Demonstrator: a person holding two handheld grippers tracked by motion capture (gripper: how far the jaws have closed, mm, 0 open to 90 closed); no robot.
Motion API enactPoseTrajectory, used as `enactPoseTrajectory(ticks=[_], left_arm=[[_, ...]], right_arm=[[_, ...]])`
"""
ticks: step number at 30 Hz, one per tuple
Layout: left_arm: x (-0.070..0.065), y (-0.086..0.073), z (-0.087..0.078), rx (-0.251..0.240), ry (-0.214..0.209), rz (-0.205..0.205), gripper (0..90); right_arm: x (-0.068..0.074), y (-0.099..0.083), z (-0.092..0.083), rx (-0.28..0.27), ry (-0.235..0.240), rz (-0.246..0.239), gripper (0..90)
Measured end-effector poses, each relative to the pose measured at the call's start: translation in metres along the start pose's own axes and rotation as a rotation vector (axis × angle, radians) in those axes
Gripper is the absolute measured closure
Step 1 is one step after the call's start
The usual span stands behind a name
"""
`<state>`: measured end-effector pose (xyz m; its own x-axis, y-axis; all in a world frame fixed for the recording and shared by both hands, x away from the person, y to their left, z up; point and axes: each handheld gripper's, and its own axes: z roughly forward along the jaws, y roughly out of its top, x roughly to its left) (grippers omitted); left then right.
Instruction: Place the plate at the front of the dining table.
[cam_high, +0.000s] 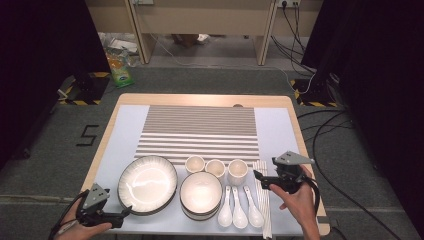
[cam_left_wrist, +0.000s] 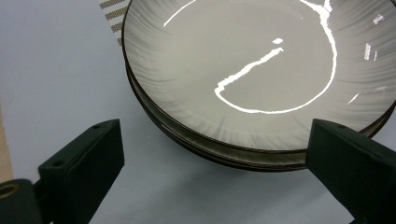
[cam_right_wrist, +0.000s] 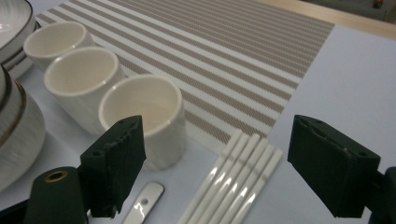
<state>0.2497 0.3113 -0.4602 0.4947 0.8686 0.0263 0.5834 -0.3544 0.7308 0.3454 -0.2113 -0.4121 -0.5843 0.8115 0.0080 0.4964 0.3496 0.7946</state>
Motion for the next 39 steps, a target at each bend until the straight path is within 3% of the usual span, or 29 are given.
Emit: enactPoseTrajectory(ticks=[3, 10, 13, 18, 19, 39], left_arm=[[0.0, 0.0, 0.001, -0.005, 0.009, -0.005, 4.9], [-0.001, 0.002, 0.004, -0.006, 0.008, -0.003, 7.0], [-0.001, 0.002, 0.005, -0.006, 0.011, -0.004, 6.3], [0.0, 0.001, 0.005, -0.01, 0.006, -0.009, 10.9], [0.0, 0.001, 0.005, -0.007, 0.004, -0.01, 11.8], [-0.002, 0.003, 0.009, -0.001, 0.026, -0.005, 13.9]], right_arm=[[0.006, 0.022, 0.003, 0.007, 0.007, -0.027, 17.1], [0.018, 0.049, 0.013, 0.024, 0.047, -0.073, 15.3], [0.028, 0.066, 0.025, 0.032, 0.096, -0.102, 15.9], [0.035, 0.076, 0.037, 0.036, 0.122, -0.114, 16.0], [0.037, 0.08, 0.042, 0.032, 0.145, -0.106, 16.6], [0.062, 0.121, 0.085, 0.072, 0.197, -0.144, 18.0]])
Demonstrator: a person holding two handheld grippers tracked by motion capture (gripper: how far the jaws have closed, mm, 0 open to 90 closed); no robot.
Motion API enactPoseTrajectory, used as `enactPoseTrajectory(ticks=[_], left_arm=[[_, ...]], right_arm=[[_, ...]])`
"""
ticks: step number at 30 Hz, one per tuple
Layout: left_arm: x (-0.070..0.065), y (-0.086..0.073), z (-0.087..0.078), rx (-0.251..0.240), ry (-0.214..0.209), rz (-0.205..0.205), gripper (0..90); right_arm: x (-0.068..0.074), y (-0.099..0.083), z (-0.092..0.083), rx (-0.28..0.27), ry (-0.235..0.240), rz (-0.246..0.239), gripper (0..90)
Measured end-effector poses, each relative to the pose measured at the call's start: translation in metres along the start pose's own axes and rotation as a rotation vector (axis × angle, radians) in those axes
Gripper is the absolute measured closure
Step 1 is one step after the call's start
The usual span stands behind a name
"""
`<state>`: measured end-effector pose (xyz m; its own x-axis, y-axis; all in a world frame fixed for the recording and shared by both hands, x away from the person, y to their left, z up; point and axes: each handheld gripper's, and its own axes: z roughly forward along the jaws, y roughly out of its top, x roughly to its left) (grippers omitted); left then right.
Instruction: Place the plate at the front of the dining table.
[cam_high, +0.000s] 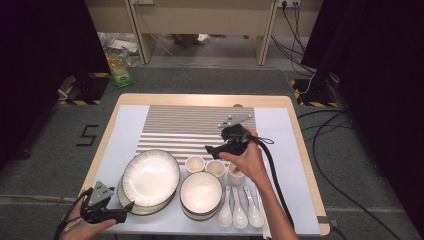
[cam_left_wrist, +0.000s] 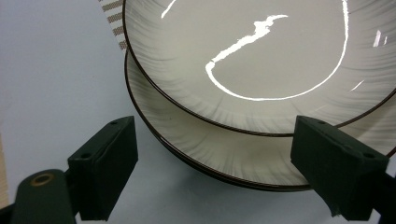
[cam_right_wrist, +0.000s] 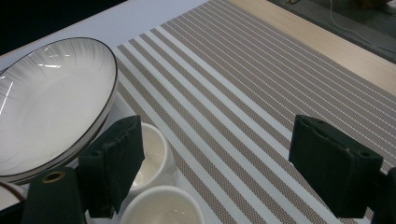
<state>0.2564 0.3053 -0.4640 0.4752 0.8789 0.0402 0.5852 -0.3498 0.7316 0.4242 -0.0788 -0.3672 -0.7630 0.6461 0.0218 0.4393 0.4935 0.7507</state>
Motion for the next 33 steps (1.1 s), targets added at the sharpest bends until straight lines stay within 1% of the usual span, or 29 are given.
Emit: enactPoseTrajectory(ticks=[2, 3, 5, 7, 9, 11, 14, 15, 17, 18, 19, 21, 22, 24, 26, 27, 28, 30, 33], left_arm=[[0.0, 0.0, 0.001, -0.004, 0.007, -0.002, 13.9], [-0.002, 0.0, 0.0, -0.005, 0.016, 0.008, 14.2], [-0.002, 0.001, 0.0, 0.0, 0.02, 0.013, 14.2], [-0.002, 0.001, 0.0, -0.002, 0.017, 0.01, 14.1], [-0.001, 0.001, 0.0, -0.001, 0.017, 0.007, 14.0], [-0.001, 0.001, 0.0, -0.004, 0.017, 0.008, 14.1], [-0.003, 0.002, 0.0, -0.002, 0.027, 0.007, 14.1], [-0.003, 0.002, 0.0, -0.002, 0.027, 0.007, 14.0], [-0.004, 0.003, 0.0, 0.001, 0.035, 0.013, 14.2], [-0.003, 0.003, 0.0, 0.002, 0.035, 0.015, 14.1], [-0.003, 0.003, 0.0, 0.002, 0.035, 0.015, 14.1], [-0.003, 0.003, 0.0, 0.003, 0.03, 0.012, 14.1], [-0.003, 0.003, 0.0, 0.004, 0.03, 0.017, 14.1], [-0.003, 0.003, 0.0, 0.005, 0.032, 0.019, 14.1], [-0.003, 0.003, 0.0, 0.005, 0.033, 0.015, 14.2], [-0.003, 0.003, 0.0, 0.005, 0.033, 0.015, 14.2], [-0.004, 0.003, 0.0, 0.003, 0.037, 0.014, 14.2], [-0.004, 0.003, 0.0, 0.006, 0.039, 0.017, 14.2], [-0.004, 0.003, 0.0, 0.001, 0.035, 0.011, 13.7]], right_arm=[[0.001, 0.002, 0.002, 0.005, -0.002, -0.002, 18.7], [0.003, 0.007, 0.007, 0.022, 0.003, -0.016, 21.7], [0.003, 0.01, 0.012, 0.029, 0.007, -0.022, 21.7], [0.004, 0.012, 0.015, 0.028, 0.01, -0.014, 21.7], [0.005, 0.015, 0.021, 0.036, 0.014, -0.021, 21.4], [0.006, 0.017, 0.023, 0.038, 0.022, -0.024, 21.0], [0.011, 0.023, 0.031, 0.032, 0.049, -0.041, 18.5], [0.012, 0.025, 0.033, 0.029, 0.056, -0.035, 18.1], [0.014, 0.027, 0.039, 0.018, 0.101, -0.02, 17.8], [0.016, 0.028, 0.042, 0.029, 0.11, -0.029, 17.7], [0.016, 0.028, 0.042, 0.029, 0.11, -0.029, 17.7], [0.019, 0.03, 0.048, 0.05, 0.103, -0.048, 17.7], [0.023, 0.032, 0.052, 0.06, 0.111, -0.053, 18.0], [0.024, 0.034, 0.054, 0.06, 0.115, -0.057, 18.7], [0.028, 0.038, 0.06, 0.067, 0.126, -0.07, 22.2], [0.028, 0.038, 0.06, 0.067, 0.126, -0.07, 22.2], [0.031, 0.041, 0.064, 0.072, 0.142, -0.069, 23.7], [0.033, 0.042, 0.066, 0.075, 0.147, -0.064, 24.5], [0.036, 0.044, 0.074, 0.088, 0.143, -0.086, 25.7]])
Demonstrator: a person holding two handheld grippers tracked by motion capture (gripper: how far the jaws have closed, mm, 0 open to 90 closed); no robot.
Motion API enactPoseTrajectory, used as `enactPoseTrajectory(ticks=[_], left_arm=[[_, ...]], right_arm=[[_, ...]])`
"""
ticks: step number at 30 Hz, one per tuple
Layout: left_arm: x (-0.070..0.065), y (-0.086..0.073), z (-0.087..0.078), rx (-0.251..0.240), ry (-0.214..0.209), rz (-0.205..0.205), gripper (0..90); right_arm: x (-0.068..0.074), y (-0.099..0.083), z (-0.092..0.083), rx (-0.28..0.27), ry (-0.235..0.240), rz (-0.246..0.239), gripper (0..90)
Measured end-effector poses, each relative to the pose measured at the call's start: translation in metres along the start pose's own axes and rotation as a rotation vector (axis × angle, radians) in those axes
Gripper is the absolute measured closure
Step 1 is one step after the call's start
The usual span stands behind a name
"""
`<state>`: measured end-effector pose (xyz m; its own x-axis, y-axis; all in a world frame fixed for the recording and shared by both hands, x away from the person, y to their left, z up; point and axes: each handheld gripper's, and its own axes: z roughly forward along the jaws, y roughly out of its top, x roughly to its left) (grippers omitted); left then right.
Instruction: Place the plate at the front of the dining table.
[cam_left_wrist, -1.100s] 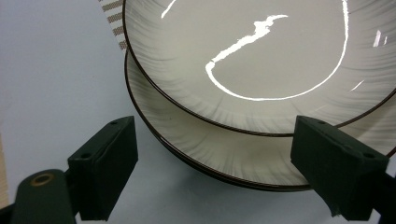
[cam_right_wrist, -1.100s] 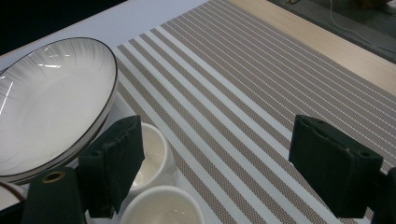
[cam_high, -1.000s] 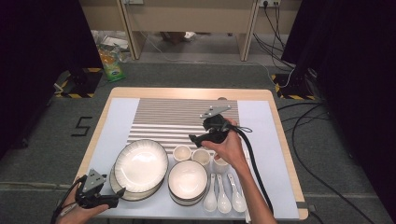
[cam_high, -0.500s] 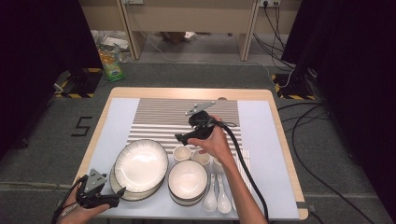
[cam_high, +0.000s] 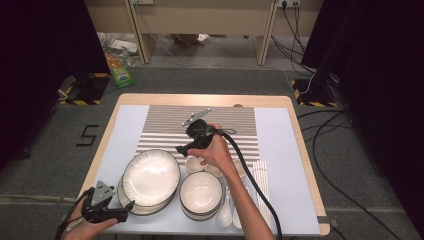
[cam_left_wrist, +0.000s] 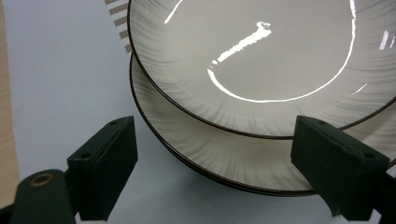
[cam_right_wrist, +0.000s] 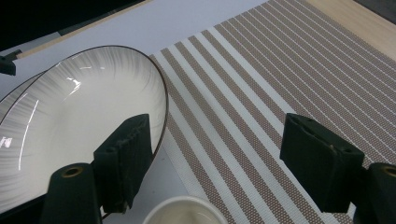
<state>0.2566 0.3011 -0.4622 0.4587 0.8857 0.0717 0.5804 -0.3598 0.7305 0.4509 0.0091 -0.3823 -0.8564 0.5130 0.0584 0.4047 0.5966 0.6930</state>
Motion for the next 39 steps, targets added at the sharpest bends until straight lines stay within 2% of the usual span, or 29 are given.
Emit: enactPoseTrajectory(ticks=[10, 21, 26, 39], left_arm=[[0.0, 0.0, -0.001, 0.001, 0.001, 0.014, 15.3], [0.0, 0.002, -0.001, 0.001, 0.006, 0.013, 16.1], [0.0, 0.003, -0.001, -0.002, 0.011, 0.018, 17.0], [-0.002, 0.005, 0.0, 0.013, 0.017, 0.019, 18.1]], right_arm=[[0.003, 0.005, 0.006, 0.001, 0.01, -0.011, 30.0], [0.003, 0.009, 0.012, 0.02, 0.02, 0.003, 34.0], [0.004, 0.011, 0.014, 0.028, 0.027, -0.008, 34.4], [0.005, 0.011, 0.018, 0.039, 0.034, 0.003, 34.9]])
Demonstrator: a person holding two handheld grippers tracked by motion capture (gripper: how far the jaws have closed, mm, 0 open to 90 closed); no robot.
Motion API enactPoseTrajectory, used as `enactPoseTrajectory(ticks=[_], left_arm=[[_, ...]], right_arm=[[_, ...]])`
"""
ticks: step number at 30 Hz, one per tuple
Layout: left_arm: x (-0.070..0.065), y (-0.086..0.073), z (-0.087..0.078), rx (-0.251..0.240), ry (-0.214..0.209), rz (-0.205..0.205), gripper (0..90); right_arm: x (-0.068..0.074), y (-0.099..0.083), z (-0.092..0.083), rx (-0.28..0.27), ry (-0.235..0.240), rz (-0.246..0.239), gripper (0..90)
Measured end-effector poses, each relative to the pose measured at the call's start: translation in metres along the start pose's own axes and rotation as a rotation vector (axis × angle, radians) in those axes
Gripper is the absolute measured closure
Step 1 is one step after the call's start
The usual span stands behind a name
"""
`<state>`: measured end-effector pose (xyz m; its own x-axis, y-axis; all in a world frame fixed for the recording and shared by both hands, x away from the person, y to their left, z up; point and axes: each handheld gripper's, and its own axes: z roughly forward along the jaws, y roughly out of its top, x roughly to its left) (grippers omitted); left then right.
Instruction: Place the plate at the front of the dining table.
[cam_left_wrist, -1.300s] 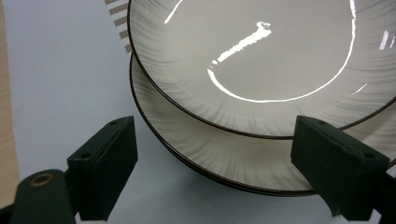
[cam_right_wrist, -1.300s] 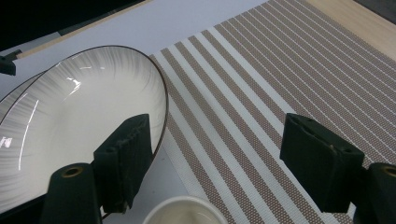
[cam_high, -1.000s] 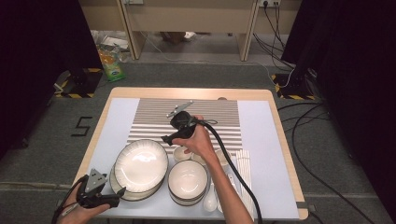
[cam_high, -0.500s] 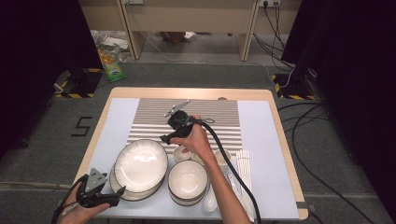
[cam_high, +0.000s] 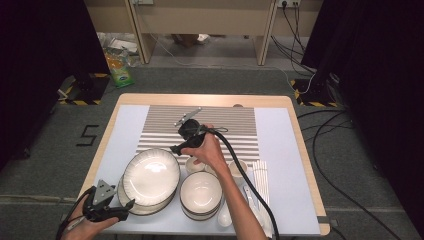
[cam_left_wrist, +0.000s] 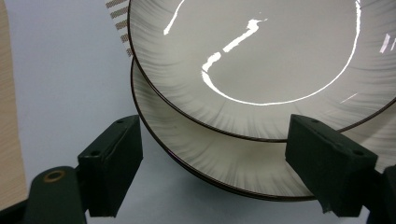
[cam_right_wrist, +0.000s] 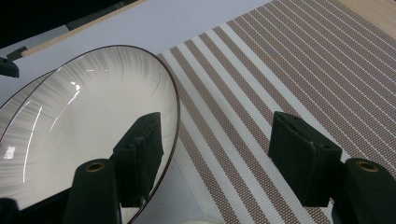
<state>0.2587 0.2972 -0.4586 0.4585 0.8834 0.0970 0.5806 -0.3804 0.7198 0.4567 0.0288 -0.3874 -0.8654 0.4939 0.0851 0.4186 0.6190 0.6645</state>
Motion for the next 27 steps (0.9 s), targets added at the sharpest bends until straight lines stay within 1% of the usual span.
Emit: enactPoseTrajectory(ticks=[4, 6, 7, 8, 9, 11, 13, 18, 22, 24, 27], left_arm=[[0.0, 0.0, 0.0, -0.001, 0.004, 0.001, 17.6], [0.0, 0.001, 0.0, 0.007, 0.001, 0.006, 17.5], [0.001, 0.001, 0.001, 0.0, 0.0, -0.001, 17.4], [0.0, 0.0, 0.002, -0.001, 0.002, 0.0, 17.3], [-0.001, 0.001, 0.004, -0.001, 0.002, 0.003, 18.4], [-0.002, 0.001, 0.005, 0.001, -0.002, 0.002, 18.2], [-0.003, 0.002, 0.008, 0.007, -0.002, 0.008, 18.6], [-0.004, 0.003, 0.009, 0.009, 0.003, 0.0, 17.9], [-0.004, 0.003, 0.011, 0.005, 0.01, -0.004, 17.9], [-0.004, 0.003, 0.012, 0.003, 0.012, -0.008, 18.1], [-0.004, 0.004, 0.012, 0.003, 0.012, -0.004, 17.9]], right_arm=[[-0.001, 0.0, 0.0, 0.0, -0.002, 0.0, 34.9], [-0.002, 0.0, 0.001, 0.0, -0.001, 0.001, 34.9], [-0.002, 0.0, 0.001, 0.001, -0.003, 0.005, 34.9], [-0.002, 0.0, 0.002, 0.003, -0.002, 0.001, 34.9], [-0.002, 0.0, 0.003, 0.005, -0.002, 0.009, 34.9], [-0.002, 0.0, 0.004, 0.008, 0.001, 0.01, 34.9], [-0.002, -0.001, 0.005, 0.007, 0.001, 0.004, 35.1], [-0.003, 0.0, 0.008, 0.009, 0.02, 0.015, 36.4], [-0.002, 0.0, 0.011, 0.015, 0.029, 0.009, 37.9], [-0.002, 0.0, 0.012, 0.017, 0.027, 0.011, 38.4], [-0.002, 0.0, 0.013, 0.019, 0.032, 0.014, 39.7]])
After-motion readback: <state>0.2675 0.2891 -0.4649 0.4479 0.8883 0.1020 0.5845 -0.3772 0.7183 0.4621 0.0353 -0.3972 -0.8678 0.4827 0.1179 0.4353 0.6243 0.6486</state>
